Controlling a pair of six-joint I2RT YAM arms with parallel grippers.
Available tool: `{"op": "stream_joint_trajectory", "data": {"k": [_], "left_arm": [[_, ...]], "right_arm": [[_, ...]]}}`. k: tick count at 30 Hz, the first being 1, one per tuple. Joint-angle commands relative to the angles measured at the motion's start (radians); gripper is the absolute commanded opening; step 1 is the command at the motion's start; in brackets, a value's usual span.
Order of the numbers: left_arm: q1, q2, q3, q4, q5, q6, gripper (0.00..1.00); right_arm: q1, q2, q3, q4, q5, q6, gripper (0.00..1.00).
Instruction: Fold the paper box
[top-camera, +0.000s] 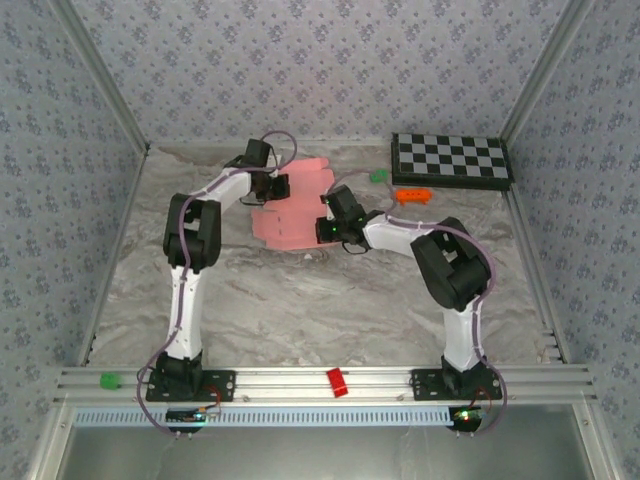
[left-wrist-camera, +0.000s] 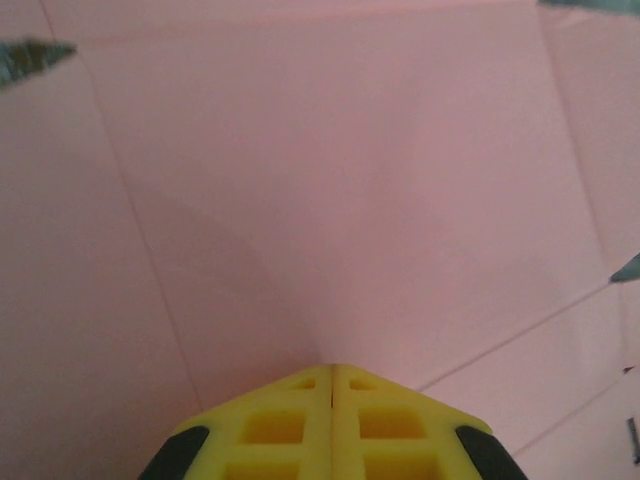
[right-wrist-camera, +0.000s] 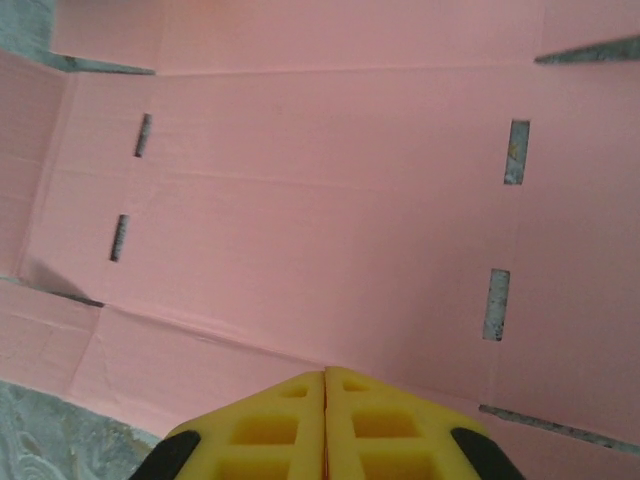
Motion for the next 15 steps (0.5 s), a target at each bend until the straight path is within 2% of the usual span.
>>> {"op": "stream_joint_trajectory", "data": {"k": [1, 8, 15], "left_arm": [[-0.012, -0.008, -0.033, -0.038, -0.004, 0.026, 0.04], [-0.02, -0.085, -0.189, -0.034, -0.03, 0.024, 0.02], [-0.06, -0.237, -0.414, -0.004, -0.076, -0.002, 0.02]], "right_arm": [[0.001, 0.04, 0.029, -0.047, -0.015, 0.022, 0.08], [-0.009, 0.056, 0.001, -0.082, 0.025, 0.034, 0.07], [-0.024, 0.019, -0.053, -0.139, 0.114, 0.026, 0.07]]}}
